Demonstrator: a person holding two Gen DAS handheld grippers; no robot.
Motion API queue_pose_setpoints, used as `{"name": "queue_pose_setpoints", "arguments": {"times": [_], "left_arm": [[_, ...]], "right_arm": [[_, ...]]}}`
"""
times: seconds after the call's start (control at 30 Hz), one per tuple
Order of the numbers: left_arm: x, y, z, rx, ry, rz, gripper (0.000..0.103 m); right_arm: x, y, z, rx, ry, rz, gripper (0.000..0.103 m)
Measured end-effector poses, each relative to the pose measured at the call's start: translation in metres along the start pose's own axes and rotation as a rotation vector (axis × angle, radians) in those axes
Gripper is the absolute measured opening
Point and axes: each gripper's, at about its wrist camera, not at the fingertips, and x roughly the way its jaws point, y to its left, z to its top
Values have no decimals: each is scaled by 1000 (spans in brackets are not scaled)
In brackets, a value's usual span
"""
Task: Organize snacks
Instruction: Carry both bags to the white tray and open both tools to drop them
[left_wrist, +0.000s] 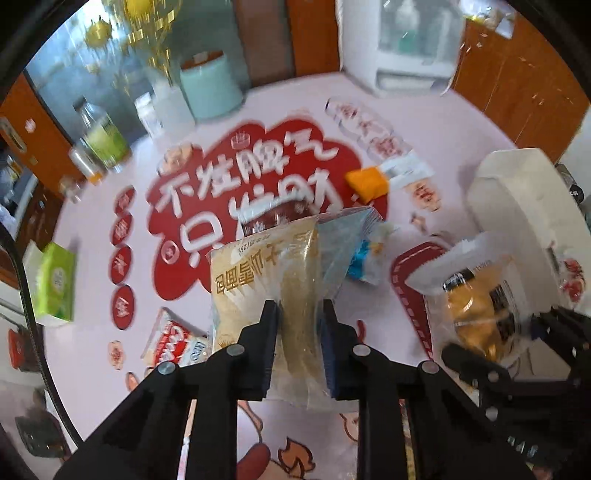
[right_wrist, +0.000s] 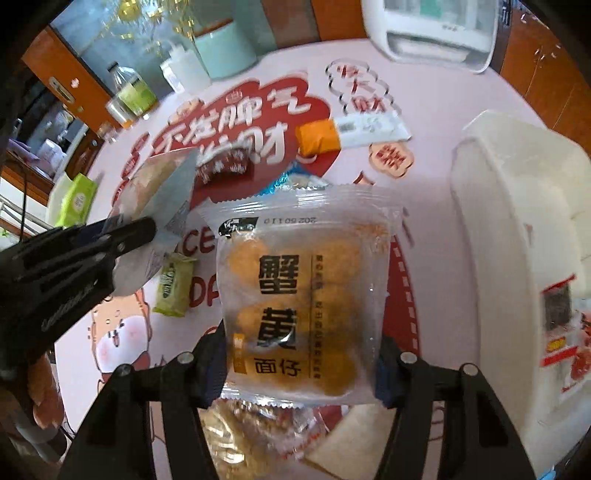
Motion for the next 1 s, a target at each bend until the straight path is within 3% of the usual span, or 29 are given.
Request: {"name": "queue_pose_setpoints", "arguments": {"times": [0.23,0.33,0.5,0.73,1.0], "left_arm": [[-93,-34,-7,66,-178,-24,20],[-131,-58,-8,84,-241,-71,20],[-161,-99,1,100,-295,-180,20],[-160,-168,28,114,-302,-272,20],[-116,-245,60,106,-251,-306,20]], "right_arm": [[-69,-14,-17,-5,-110,26,62],[-102,-26,-26,-5,-160,31,62],[-149,-58,-33,16,-233,7,62],[-190,-133,-31,78,-307,-93,62],[-182,-216,-14,114,-278,-175,63]]}}
